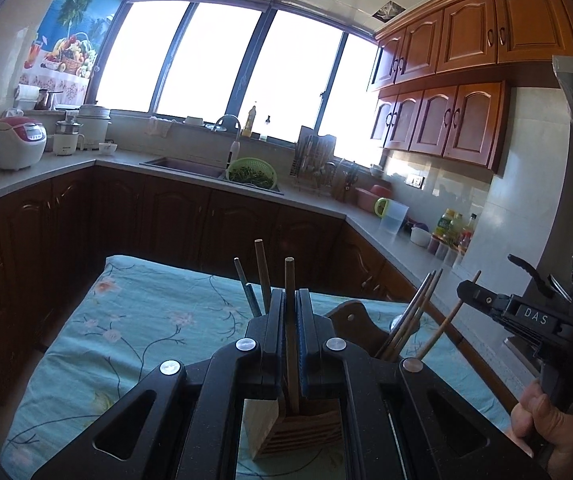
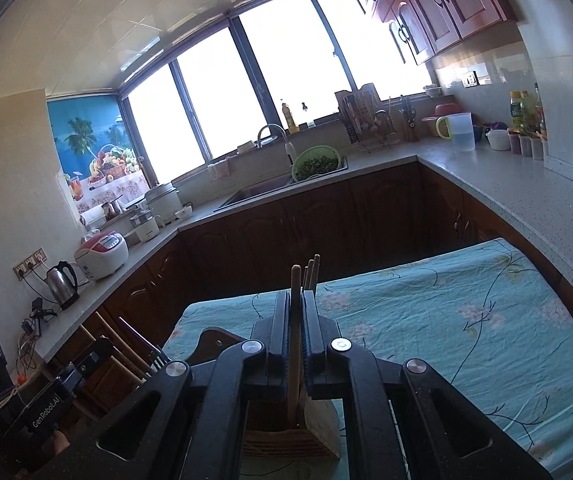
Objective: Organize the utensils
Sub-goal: 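Lower the left tool's chopstick into the caddy and open while the right tool does likewise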
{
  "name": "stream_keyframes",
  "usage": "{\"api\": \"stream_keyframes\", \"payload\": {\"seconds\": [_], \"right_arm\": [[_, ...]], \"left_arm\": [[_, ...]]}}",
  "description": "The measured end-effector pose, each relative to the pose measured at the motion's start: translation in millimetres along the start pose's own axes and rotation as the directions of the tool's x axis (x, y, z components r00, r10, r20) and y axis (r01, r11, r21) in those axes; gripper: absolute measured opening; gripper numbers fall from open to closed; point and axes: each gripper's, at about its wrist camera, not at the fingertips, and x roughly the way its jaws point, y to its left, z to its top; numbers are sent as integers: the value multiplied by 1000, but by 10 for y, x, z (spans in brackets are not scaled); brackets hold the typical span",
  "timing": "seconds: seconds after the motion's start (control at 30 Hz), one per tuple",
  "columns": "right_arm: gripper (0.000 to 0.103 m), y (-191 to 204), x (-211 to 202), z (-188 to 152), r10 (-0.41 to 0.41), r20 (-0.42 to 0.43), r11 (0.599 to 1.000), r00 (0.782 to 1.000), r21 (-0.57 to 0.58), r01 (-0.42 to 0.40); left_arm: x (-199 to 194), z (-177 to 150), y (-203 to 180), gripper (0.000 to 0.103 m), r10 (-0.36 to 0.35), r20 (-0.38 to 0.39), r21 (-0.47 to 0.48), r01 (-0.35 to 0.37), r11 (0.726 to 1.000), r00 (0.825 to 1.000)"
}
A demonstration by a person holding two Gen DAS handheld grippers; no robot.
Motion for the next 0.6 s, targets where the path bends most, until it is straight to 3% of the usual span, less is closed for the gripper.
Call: {"api": "stream_keyframes", "payload": {"seconds": [0.6], "right_arm": [[8, 18, 36, 37, -23, -20, 1000, 1000, -1, 23]], "left_arm": [[-53, 73, 131, 5, 4, -30, -9, -5, 1000, 1000]]}}
